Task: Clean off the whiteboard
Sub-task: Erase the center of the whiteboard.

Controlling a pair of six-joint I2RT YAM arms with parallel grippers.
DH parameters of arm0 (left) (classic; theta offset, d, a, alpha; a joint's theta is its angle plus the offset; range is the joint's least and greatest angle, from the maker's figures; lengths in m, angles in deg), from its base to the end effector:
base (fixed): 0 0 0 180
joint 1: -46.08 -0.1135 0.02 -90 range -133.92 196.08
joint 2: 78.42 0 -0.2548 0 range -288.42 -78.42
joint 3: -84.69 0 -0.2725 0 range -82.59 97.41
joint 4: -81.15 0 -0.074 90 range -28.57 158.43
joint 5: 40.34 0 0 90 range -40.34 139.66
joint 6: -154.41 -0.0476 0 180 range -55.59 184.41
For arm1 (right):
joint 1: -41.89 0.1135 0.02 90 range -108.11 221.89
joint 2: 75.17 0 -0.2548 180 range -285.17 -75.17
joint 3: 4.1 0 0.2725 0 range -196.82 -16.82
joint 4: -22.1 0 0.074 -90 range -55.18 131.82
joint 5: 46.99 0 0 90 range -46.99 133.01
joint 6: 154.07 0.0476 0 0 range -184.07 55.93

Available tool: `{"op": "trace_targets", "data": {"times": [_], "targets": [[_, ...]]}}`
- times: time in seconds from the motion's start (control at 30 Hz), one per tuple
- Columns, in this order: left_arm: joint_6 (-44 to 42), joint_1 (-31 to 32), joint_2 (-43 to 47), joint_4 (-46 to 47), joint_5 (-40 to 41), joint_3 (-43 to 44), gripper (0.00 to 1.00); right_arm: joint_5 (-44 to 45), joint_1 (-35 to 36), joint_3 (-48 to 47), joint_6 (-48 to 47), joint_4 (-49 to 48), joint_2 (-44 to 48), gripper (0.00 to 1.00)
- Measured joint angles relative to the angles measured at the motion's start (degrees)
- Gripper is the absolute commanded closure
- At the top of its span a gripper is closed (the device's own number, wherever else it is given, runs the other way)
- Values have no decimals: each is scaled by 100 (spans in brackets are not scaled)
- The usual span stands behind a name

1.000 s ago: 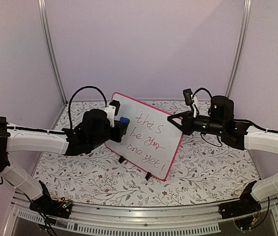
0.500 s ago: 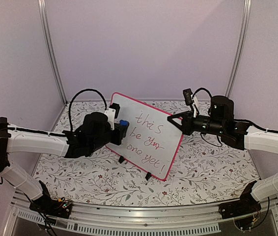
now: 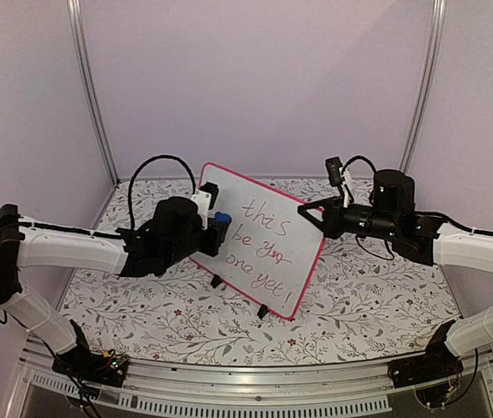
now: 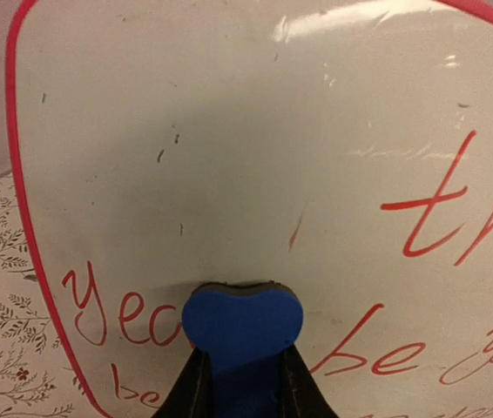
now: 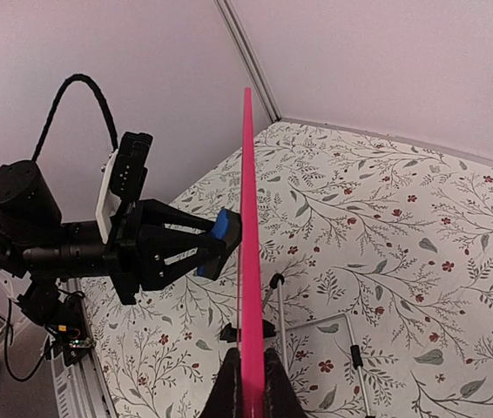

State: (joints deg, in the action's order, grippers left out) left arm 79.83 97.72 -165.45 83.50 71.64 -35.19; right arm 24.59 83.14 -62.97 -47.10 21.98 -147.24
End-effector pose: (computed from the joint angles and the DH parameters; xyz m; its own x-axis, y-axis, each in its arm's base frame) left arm 0.2357 -0.2691 0.1955 -0.3858 0.0902 -0.9182 0.4287 0.8988 -0.0919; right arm 0.2329 0.2242 0.2667 -0.4129 0.0062 -0.9108 -0.7700 0.5317 0.3527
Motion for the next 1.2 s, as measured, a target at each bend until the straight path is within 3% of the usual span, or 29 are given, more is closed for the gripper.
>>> {"op": "trace_targets", "data": {"times": [0.67,1.2], "targets": [[-446,20,-44,-81,44,645,84,-17,0,0,-11,-11,-11,100],[-470,-542,302,-127,-76,570,83,-170,7,0,-149,-61,-11,100]]}}
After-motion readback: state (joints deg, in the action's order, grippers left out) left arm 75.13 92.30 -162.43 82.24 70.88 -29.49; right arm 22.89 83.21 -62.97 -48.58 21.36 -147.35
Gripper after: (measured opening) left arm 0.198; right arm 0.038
